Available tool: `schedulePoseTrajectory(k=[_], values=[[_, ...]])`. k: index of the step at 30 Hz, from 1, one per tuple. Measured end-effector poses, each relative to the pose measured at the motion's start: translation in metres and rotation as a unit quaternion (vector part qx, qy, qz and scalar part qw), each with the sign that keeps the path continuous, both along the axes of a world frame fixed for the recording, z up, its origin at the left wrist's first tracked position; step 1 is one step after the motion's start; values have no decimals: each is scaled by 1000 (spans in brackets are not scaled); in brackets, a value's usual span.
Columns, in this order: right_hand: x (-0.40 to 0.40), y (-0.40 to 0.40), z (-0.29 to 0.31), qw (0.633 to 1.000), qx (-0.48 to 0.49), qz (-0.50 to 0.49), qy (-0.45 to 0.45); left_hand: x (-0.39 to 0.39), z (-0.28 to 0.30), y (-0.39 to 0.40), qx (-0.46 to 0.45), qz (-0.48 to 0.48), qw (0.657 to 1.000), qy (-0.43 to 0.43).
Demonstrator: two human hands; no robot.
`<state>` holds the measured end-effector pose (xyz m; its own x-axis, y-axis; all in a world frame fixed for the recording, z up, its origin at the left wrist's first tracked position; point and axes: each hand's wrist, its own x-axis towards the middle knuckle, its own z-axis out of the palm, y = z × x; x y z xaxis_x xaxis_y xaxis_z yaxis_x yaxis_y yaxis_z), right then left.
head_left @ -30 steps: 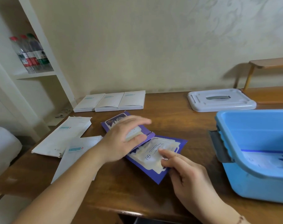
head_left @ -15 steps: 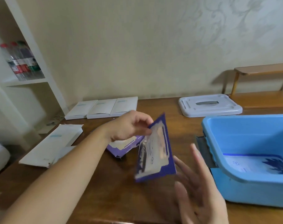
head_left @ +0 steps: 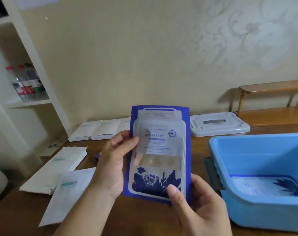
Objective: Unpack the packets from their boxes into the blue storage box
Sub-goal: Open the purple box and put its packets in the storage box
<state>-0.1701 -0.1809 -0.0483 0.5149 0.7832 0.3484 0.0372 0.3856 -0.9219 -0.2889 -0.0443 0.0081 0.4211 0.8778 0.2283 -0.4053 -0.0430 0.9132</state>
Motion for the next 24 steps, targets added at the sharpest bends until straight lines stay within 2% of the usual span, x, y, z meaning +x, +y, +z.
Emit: schedulePoseTrajectory(k=[3,5,7,10,12,15,16,19,22,24], values=[[12,-26,24,999,6,17,-37,3,23,-3,14,-37,999,-2],[35,-47,42,995,11,-13,-94,12,45,0,67,-81,994,19],[68,-69,67,987,5,-54,-154,28,65,2,148,-128,978,72],[125,-91,101,986,12,-109,-124,61,81,-6,247,-204,937,142],[174,-89,111,976,-58,-146,-153,94,81,-14,280,-214,918,181],[237,-75,114,946,-210,-122,-214,143,73,-16,329,-133,892,281],[250,-71,111,937,-251,-102,-222,156,68,-14,357,-104,871,321],[269,-58,101,892,-357,-62,-271,178,52,-11,463,-41,781,417],[276,-43,92,856,-402,-65,-318,187,39,-14,496,-73,740,449],[276,-31,86,823,-415,-71,-382,192,34,-17,517,-136,701,472]])
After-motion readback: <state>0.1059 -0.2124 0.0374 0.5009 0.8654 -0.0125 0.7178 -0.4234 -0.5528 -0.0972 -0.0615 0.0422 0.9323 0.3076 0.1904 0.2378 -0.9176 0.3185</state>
